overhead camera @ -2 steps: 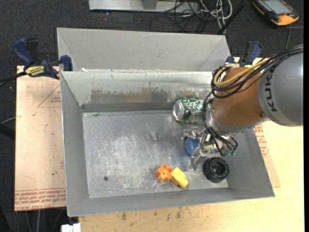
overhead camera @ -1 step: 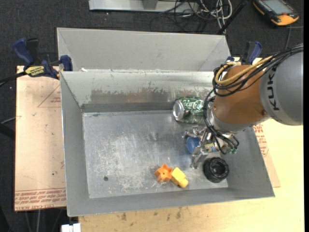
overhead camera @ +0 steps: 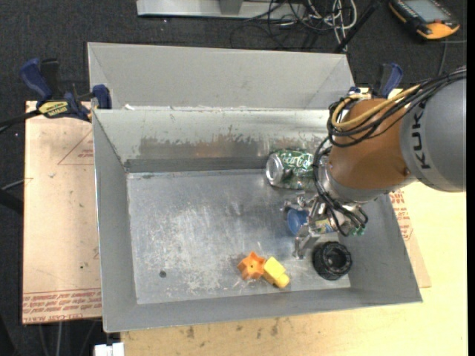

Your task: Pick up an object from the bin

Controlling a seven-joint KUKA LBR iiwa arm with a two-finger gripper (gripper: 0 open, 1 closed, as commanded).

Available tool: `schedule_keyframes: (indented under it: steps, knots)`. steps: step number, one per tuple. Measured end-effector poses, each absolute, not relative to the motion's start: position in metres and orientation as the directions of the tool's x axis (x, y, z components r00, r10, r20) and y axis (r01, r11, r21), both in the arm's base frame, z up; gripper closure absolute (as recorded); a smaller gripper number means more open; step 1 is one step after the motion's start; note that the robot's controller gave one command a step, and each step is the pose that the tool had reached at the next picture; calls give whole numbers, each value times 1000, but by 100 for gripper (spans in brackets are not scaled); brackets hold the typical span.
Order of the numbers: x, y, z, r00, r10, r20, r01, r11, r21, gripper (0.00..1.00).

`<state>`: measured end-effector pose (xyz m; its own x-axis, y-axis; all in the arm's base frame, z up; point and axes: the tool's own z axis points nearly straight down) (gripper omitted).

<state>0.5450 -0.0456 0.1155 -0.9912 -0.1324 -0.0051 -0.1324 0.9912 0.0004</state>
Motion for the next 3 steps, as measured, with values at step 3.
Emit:
schedule_keyframes:
  steps: [3]
  knots:
    - [543,-45,123,-991,-132,5,-132,991,2,100]
